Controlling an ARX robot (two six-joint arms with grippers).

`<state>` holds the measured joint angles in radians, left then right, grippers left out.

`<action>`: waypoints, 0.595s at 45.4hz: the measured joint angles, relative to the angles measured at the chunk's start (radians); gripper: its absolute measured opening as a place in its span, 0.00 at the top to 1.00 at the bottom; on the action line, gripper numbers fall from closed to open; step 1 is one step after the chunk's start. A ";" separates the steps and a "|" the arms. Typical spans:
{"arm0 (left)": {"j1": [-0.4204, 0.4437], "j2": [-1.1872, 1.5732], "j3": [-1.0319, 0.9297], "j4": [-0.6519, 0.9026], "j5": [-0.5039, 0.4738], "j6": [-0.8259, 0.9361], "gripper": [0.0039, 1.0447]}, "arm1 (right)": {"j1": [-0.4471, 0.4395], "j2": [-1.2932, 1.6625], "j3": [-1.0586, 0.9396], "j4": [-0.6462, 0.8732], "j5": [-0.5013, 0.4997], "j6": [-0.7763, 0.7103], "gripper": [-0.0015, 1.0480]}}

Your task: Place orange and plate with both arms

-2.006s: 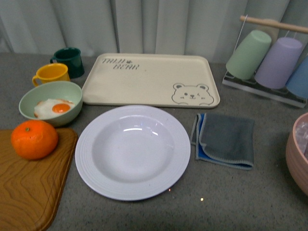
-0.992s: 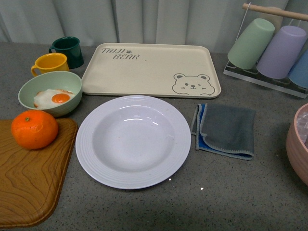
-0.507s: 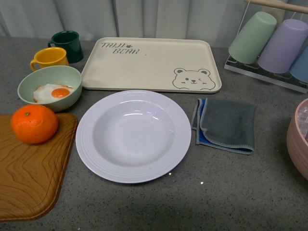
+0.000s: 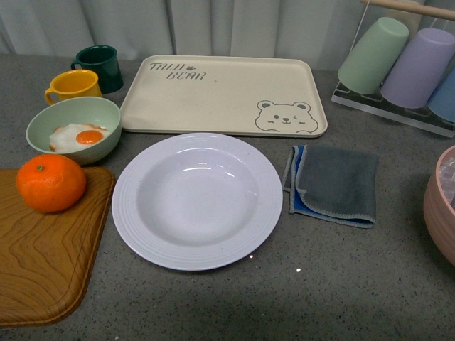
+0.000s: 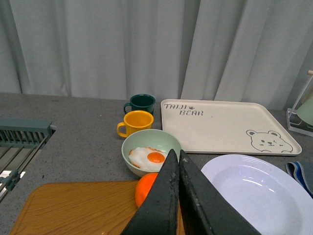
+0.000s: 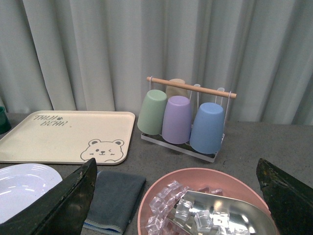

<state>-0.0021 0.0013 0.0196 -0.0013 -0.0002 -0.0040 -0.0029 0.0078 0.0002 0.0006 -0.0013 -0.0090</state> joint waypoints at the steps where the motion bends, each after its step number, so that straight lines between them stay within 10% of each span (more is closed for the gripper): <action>1: 0.000 0.000 0.000 0.000 0.000 0.000 0.97 | 0.000 0.000 0.000 0.000 0.000 0.000 0.09; 27: 0.000 0.000 0.000 0.000 0.000 0.000 0.97 | 0.000 0.000 0.000 0.000 0.000 0.000 0.09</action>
<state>-0.0021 0.0013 0.0196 -0.0013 -0.0002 -0.0044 -0.0029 0.0078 0.0002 0.0006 -0.0013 -0.0090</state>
